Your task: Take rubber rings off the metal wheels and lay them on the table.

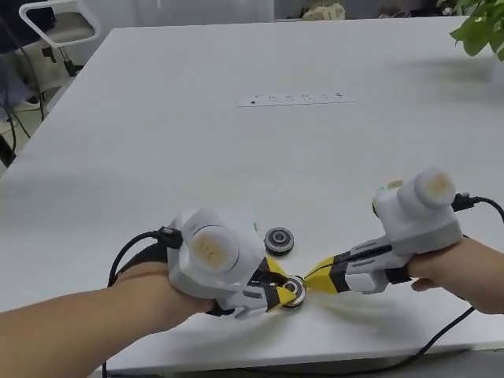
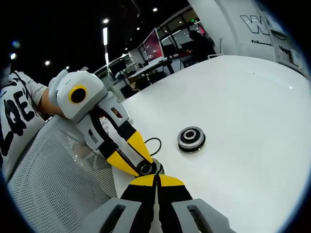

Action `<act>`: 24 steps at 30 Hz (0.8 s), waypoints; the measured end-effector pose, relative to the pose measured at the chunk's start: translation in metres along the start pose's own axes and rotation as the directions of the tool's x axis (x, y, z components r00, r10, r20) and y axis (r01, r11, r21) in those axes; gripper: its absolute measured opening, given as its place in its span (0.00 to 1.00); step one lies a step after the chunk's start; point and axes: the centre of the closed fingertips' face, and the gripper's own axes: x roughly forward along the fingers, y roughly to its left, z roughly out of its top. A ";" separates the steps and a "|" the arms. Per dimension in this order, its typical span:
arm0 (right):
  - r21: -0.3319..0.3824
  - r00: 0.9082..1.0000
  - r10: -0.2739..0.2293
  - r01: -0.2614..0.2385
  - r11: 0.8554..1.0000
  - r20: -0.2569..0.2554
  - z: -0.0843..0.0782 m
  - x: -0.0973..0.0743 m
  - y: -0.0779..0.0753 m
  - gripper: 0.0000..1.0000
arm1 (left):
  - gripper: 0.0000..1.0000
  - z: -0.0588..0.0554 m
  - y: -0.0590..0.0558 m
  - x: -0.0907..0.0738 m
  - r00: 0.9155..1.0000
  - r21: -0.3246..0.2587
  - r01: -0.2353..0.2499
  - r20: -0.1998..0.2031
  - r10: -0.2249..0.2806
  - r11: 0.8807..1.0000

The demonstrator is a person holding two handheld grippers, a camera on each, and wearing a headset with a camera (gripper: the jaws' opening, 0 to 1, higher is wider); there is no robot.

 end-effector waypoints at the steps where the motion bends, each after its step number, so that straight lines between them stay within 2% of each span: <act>1: 0.000 1.000 -0.001 0.001 1.000 -0.001 0.000 0.000 0.000 0.00 | 0.08 0.000 0.000 0.000 1.000 0.001 0.000 -0.001 0.000 1.000; 24: -0.009 1.000 0.010 -0.010 1.000 -0.001 0.003 0.001 0.000 0.00 | 0.08 0.000 0.000 0.000 1.000 0.004 -0.002 -0.014 0.002 1.000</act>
